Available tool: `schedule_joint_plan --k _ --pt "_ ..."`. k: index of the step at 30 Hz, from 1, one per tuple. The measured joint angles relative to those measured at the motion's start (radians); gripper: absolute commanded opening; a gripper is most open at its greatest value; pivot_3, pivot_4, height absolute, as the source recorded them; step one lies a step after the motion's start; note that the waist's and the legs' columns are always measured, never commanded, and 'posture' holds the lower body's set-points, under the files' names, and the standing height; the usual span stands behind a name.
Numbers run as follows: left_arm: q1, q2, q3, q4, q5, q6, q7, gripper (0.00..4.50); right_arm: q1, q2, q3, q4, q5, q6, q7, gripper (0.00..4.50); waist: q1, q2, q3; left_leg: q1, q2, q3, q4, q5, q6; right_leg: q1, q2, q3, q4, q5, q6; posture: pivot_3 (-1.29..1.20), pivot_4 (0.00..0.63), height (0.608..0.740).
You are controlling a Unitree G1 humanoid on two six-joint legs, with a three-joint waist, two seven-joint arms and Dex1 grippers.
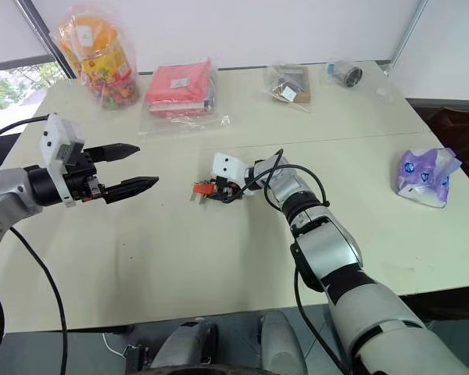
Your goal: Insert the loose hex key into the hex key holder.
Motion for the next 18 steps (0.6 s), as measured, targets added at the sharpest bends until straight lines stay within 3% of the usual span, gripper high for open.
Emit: schedule_joint_plan --k 8,11,18 --pt "0.0 0.0 0.0 0.0 0.001 -0.004 0.005 4.5 0.01 -0.009 0.028 -0.014 -0.031 -0.066 -0.084 0.99 0.001 0.0 0.0 0.001 0.0 0.0 0.0 0.0 0.0 0.001 0.0 0.0 0.0 0.0 0.0 0.0 0.15 0.74" --pt "-0.003 -0.004 0.0 0.006 0.004 -0.009 0.006 4.5 0.025 -0.05 0.075 -0.047 -0.115 -0.192 -0.255 0.99 0.005 0.0 0.0 0.001 -0.001 0.0 0.0 0.0 0.0 0.001 0.0 0.0 0.0 0.0 0.0 0.0 0.15 0.74" --pt "-0.098 -0.039 -0.034 0.099 0.021 -0.043 -0.005 4.5 0.031 -0.279 0.143 -0.238 -0.377 -0.473 -0.725 0.99 0.012 0.0 0.0 -0.003 -0.001 0.001 -0.001 0.0 -0.001 -0.005 0.001 -0.001 0.001 0.0 0.0 0.0 0.15 0.74"
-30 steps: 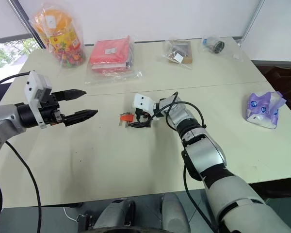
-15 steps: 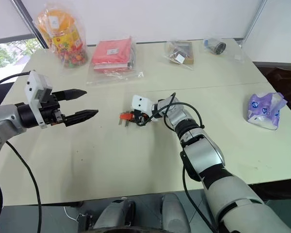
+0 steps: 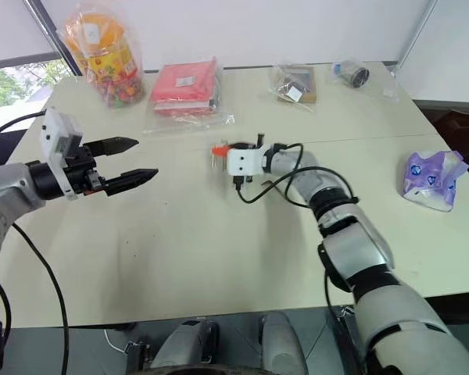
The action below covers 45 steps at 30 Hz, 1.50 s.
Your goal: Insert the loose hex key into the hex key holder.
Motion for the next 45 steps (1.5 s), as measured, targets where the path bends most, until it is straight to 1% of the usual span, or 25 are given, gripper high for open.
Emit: schedule_joint_plan --k 3,6,9,13,16,22,31,32,33,35,36,39,40,45 --pt "-0.08 -0.02 -0.033 0.047 0.006 -0.01 -0.015 4.5 0.002 -0.069 0.01 -0.124 -0.108 -0.096 -0.168 0.99 -0.007 0.0 0.0 0.0 0.0 0.0 0.0 0.0 0.0 0.0 0.001 0.0 0.0 0.0 0.0 0.0 0.15 0.74" --pt "-0.171 -0.048 -0.065 0.106 0.011 -0.021 -0.033 4.5 0.005 -0.116 0.008 -0.246 -0.179 -0.161 -0.29 0.99 -0.012 0.0 0.0 0.0 0.001 0.001 0.0 0.0 0.0 0.0 0.001 0.0 0.001 0.0 0.0 0.0 0.15 0.74" --pt "-0.263 -0.086 -0.09 0.164 0.01 -0.02 -0.047 4.5 0.013 -0.136 -0.003 -0.356 -0.223 -0.191 -0.378 0.99 -0.012 0.0 0.0 0.0 0.0 0.001 0.0 0.0 0.0 0.0 0.001 0.001 0.001 0.0 0.0 0.0 0.15 0.74" --pt "-0.348 -0.134 -0.107 0.229 -0.002 0.005 -0.072 4.5 0.015 -0.143 -0.011 -0.44 -0.262 -0.214 -0.461 0.99 -0.012 0.0 0.0 0.0 0.0 0.001 0.0 0.0 0.0 0.0 0.001 0.001 0.001 0.0 0.0 0.0 0.15 0.74" --pt "-0.384 -0.158 -0.116 0.257 -0.01 0.018 -0.09 4.5 0.021 -0.149 -0.011 -0.457 -0.266 -0.226 -0.481 0.99 -0.012 0.0 0.0 0.0 0.0 0.001 0.0 0.0 0.0 0.0 0.001 0.001 0.001 0.0 0.0 0.0 0.15 0.74" --pt "-0.394 -0.202 -0.14 0.273 -0.01 0.026 -0.1 4.5 0.032 -0.152 -0.011 -0.485 -0.269 -0.229 -0.482 0.99 -0.012 0.0 0.0 0.0 0.0 0.001 0.001 0.0 0.0 0.0 0.001 0.001 0.001 0.0 0.0 0.0 0.15 0.74" --pt "-0.393 -0.216 -0.14 0.272 -0.011 0.043 -0.111 4.5 0.045 -0.152 -0.012 -0.519 -0.261 -0.224 -0.458 0.99 -0.012 0.0 0.0 0.0 0.0 0.001 0.001 0.0 0.0 0.0 0.001 0.001 0.001 0.0 0.0 0.0 0.15 0.74" --pt "-0.393 -0.216 -0.14 0.272 -0.011 0.043 -0.111 3.97 0.045 -0.152 -0.012 -0.52 -0.261 -0.224 -0.457 0.99 -0.012 0.0 0.0 0.0 0.0 0.001 0.001 0.0 0.0 0.0 0.001 0.001 0.001 0.0 0.0 0.0 0.15 0.74" --pt "-0.393 -0.216 -0.139 0.271 -0.011 0.043 -0.111 3.64 0.045 -0.152 -0.012 -0.52 -0.261 -0.224 -0.455 0.99 -0.012 0.0 0.0 0.0 0.0 0.001 0.001 0.0 0.0 0.0 0.001 0.001 0.001 0.0 0.0 0.0 0.15 0.74" --pt "-0.391 -0.216 -0.139 0.27 -0.011 0.043 -0.111 2.56 0.045 -0.152 -0.012 -0.52 -0.261 -0.224 -0.45 0.99 -0.012 0.0 0.0 0.0 0.0 0.001 0.001 0.0 0.0 0.0 0.001 0.001 0.001 0.0 0.0 0.0 0.15 0.74" --pt "-0.388 -0.216 -0.139 0.269 -0.012 0.043 -0.112 2.1 0.046 -0.152 -0.012 -0.52 -0.261 -0.222 -0.448 0.99 -0.012 0.0 0.0 0.0 0.0 0.001 0.001 0.0 0.0 0.0 0.001 0.001 0.001 0.0 0.0 0.0 0.15 0.74" --pt "-0.38 -0.224 -0.14 0.248 -0.02 0.043 -0.117 0.4 0.046 -0.152 -0.012 -0.52 -0.26 -0.207 -0.442 0.99 -0.012 0.0 0.0 0.0 0.0 0.001 0.001 0.0 0.0 0.0 0.001 0.001 0.001 0.0 0.0 0.0 0.15 0.74" --pt "-0.376 -0.222 -0.142 0.235 -0.012 0.041 -0.117 0.02 0.046 -0.153 -0.012 -0.519 -0.257 -0.207 -0.434 0.99 -0.012 0.0 0.0 0.0 0.0 0.001 0.001 0.0 0.0 0.0 0.001 0.001 0.001 0.0 0.0 0.0 0.15 0.74" --pt "-0.363 -0.221 -0.142 0.217 -0.003 0.037 -0.116 0.02 0.052 -0.154 -0.012 -0.518 -0.245 -0.211 -0.426 0.99 -0.012 0.0 0.0 0.0 0.001 0.001 0.001 0.0 0.0 0.0 0.001 0.001 0.001 0.0 0.0 0.0 0.15 0.74"
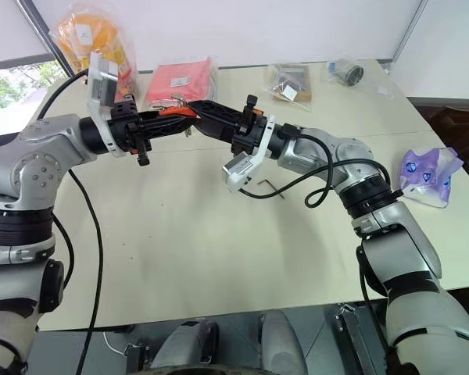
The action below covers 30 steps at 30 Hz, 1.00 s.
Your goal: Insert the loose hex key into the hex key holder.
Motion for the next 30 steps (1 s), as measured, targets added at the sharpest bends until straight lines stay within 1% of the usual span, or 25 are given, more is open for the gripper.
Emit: schedule_joint_plan --k 5,7,8,12,17,18,19,20,21,23,24,27,29,30 --pt "0.008 -0.005 0.0 -0.004 0.005 -0.003 0.0 0.02 0.003 -0.001 0.0 0.002 0.014 -0.009 0.019 0.99 0.001 0.0 0.0 0.0 0.0 0.0 0.0 0.0 0.0 0.0 0.0 0.0 0.0 0.0 0.0 0.0 0.15 0.74" --pt "0.01 -0.01 0.0 -0.003 0.008 -0.002 0.003 0.0 0.003 -0.001 0.0 0.007 0.026 -0.015 0.034 2.03 0.001 0.0 0.0 0.0 0.0 0.0 0.0 0.0 0.0 0.0 0.0 0.0 0.0 0.0 0.0 0.0 0.15 0.74" --pt "0.01 -0.017 0.004 0.003 0.007 -0.001 0.01 0.0 0.003 -0.002 0.001 0.008 0.029 -0.018 0.044 2.38 0.0 0.0 0.0 0.0 0.0 0.0 0.0 0.0 0.0 0.0 0.0 0.0 0.0 0.0 0.0 0.0 0.15 0.74" --pt "0.012 -0.019 0.005 0.014 0.006 -0.001 0.025 0.0 0.003 -0.002 0.003 0.013 0.036 -0.016 0.091 4.43 0.0 0.0 0.0 0.0 0.0 0.0 0.0 0.0 0.0 0.0 0.0 0.0 0.0 0.0 0.0 0.0 0.15 0.74" --pt "0.022 -0.025 0.005 0.014 0.005 -0.001 0.037 0.0 0.039 -0.015 0.007 0.043 0.083 -0.012 0.2 4.43 0.002 0.0 0.0 0.0 0.0 0.0 0.001 0.0 0.0 0.001 0.0 0.0 0.0 0.0 0.0 0.0 0.15 0.74" --pt "0.025 -0.025 0.005 0.013 0.006 -0.003 0.039 0.0 0.051 -0.019 0.007 0.051 0.11 -0.004 0.235 4.43 0.002 0.0 0.0 0.0 0.0 0.0 0.001 0.0 0.0 0.001 0.0 0.0 0.0 0.0 0.0 0.0 0.15 0.74" --pt "0.032 -0.025 0.005 0.01 0.009 -0.014 0.041 0.0 0.07 -0.016 0.001 0.067 0.184 0.039 0.306 4.43 0.001 0.0 0.0 0.0 0.0 0.0 0.001 0.0 0.0 0.002 0.0 0.0 -0.001 0.0 0.0 0.0 0.15 0.74" --pt "0.038 -0.025 0.005 0.008 0.012 -0.022 0.045 0.0 0.088 -0.013 -0.01 0.081 0.253 0.095 0.372 4.43 0.001 0.0 0.0 0.0 0.0 0.0 0.001 0.0 0.0 0.002 0.0 0.0 -0.001 0.0 0.0 0.0 0.15 0.74" --pt "0.05 -0.025 0.005 -0.001 0.02 -0.032 0.051 0.0 0.117 0.007 -0.047 0.084 0.365 0.215 0.476 4.43 0.0 0.0 0.0 0.0 0.0 0.0 0.001 0.0 0.0 0.002 0.0 0.0 -0.001 0.0 0.0 0.0 0.15 0.74" --pt "0.065 -0.03 0.002 -0.014 0.036 -0.054 0.058 0.0 0.146 0.037 -0.123 0.065 0.562 0.511 0.662 4.43 0.001 0.0 0.0 0.0 0.0 -0.001 0.001 0.0 0.0 0.003 -0.001 0.0 -0.001 0.0 0.0 0.0 0.15 0.74" --pt "0.07 -0.033 0.002 -0.019 0.04 -0.064 0.062 0.0 0.153 0.039 -0.152 0.039 0.633 0.649 0.736 4.43 0.002 0.0 0.0 0.0 0.001 -0.001 0.002 0.0 0.0 0.003 -0.001 0.0 -0.001 0.0 0.0 0.0 0.15 0.74" --pt "0.096 -0.047 0.003 -0.044 0.049 -0.074 0.086 0.0 0.167 0.009 -0.209 -0.121 0.837 1.144 0.968 4.43 0.009 0.0 0.0 0.0 0.0 -0.003 0.001 0.0 0.0 0.003 -0.002 -0.001 -0.001 0.0 0.0 0.0 0.15 0.74" --pt "0.107 -0.062 0.001 -0.05 0.052 -0.083 0.096 0.0 0.17 -0.002 -0.218 -0.22 0.917 1.416 1.04 4.43 0.011 0.0 0.0 0.0 0.0 -0.003 0.001 0.0 0.001 0.003 -0.002 -0.001 -0.001 0.0 0.0 0.0 0.15 0.74" --pt "0.11 -0.066 0.0 -0.053 0.052 -0.085 0.098 0.0 0.172 -0.005 -0.217 -0.254 0.937 1.504 1.054 4.43 0.012 0.0 0.0 0.0 0.0 -0.003 0.001 0.0 0.0 0.003 -0.002 -0.001 -0.001 0.0 0.0 0.0 0.15 0.74"
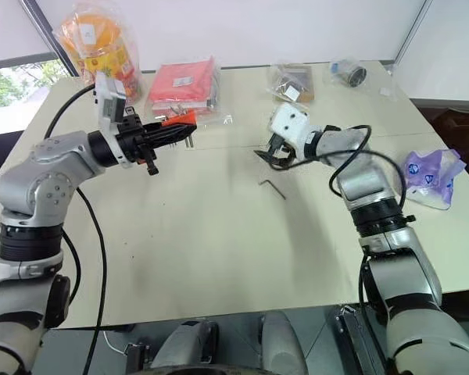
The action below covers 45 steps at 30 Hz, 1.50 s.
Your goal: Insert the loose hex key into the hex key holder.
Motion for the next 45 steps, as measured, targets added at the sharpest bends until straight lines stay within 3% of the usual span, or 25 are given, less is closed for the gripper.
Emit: schedule_joint_plan --k 7,23,26,28,29,31,32,39,45 --pt "0.016 -0.005 -0.005 -0.016 0.008 -0.005 0.019 0.0 0.069 -0.013 0.081 -0.102 0.006 0.317 -0.012 4.43 0.02 0.0 0.0 0.0 -0.001 0.001 0.001 0.0 0.0 0.0 -0.001 0.0 0.0 0.0 0.0 0.0 0.15 0.74" --pt "0.028 -0.005 -0.005 -0.047 0.008 0.001 0.037 0.0 0.042 0.023 0.107 0.062 -0.028 0.326 -0.099 4.43 0.018 0.0 0.0 0.0 -0.001 0.001 0.001 0.0 0.0 0.0 -0.001 0.0 0.0 0.0 0.0 0.0 0.15 0.74" --pt "0.029 -0.004 -0.005 -0.055 0.007 0.001 0.038 0.0 0.028 0.031 0.107 0.092 -0.033 0.317 -0.107 3.14 0.017 0.0 0.0 0.0 -0.001 0.001 0.001 0.0 0.0 0.0 -0.001 0.0 0.0 0.0 0.0 0.0 0.15 0.74" --pt "0.029 -0.004 -0.005 -0.056 0.008 0.001 0.038 0.0 0.024 0.035 0.107 0.102 -0.034 0.309 -0.11 1.98 0.017 0.0 0.0 0.0 -0.001 0.001 0.001 0.0 0.0 0.0 -0.001 0.0 0.0 0.0 0.0 0.0 0.15 0.74" --pt "0.029 -0.004 -0.005 -0.056 0.007 0.001 0.038 0.0 0.024 0.035 0.107 0.104 -0.034 0.307 -0.11 1.66 0.017 0.0 0.0 0.0 -0.001 0.001 0.001 0.0 0.0 0.0 -0.001 0.0 0.0 0.0 0.0 0.0 0.15 0.74" --pt "0.029 -0.003 -0.005 -0.056 0.007 0.001 0.038 0.0 0.024 0.036 0.109 0.104 -0.035 0.302 -0.11 0.5 0.017 0.0 0.0 0.0 -0.001 0.001 0.001 0.0 0.0 0.0 -0.001 0.0 0.0 0.0 0.0 0.0 0.15 0.74" --pt "0.029 -0.003 -0.005 -0.056 0.007 0.001 0.038 0.0 0.024 0.037 0.109 0.104 -0.036 0.3 -0.11 0.13 0.017 0.0 0.0 0.0 -0.001 0.001 0.001 0.0 0.0 0.0 -0.001 0.0 0.0 0.0 0.0 0.0 0.15 0.74" --pt "0.029 -0.004 -0.005 -0.055 0.008 0.001 0.038 0.0 0.039 0.037 0.112 0.096 -0.055 0.238 -0.118 0.05 0.017 0.0 0.0 0.0 -0.001 0.001 0.001 0.0 0.0 0.0 -0.001 0.0 0.0 0.0 0.0 0.0 0.15 0.74" --pt "0.025 -0.015 -0.007 -0.033 0.02 -0.013 0.038 0.0 0.087 0.148 -0.014 0.088 -0.071 -0.181 -0.318 0.05 0.012 0.0 0.0 0.0 0.0 0.002 0.0 0.0 0.0 -0.002 0.0 0.0 0.001 0.0 0.0 0.0 0.15 0.74"
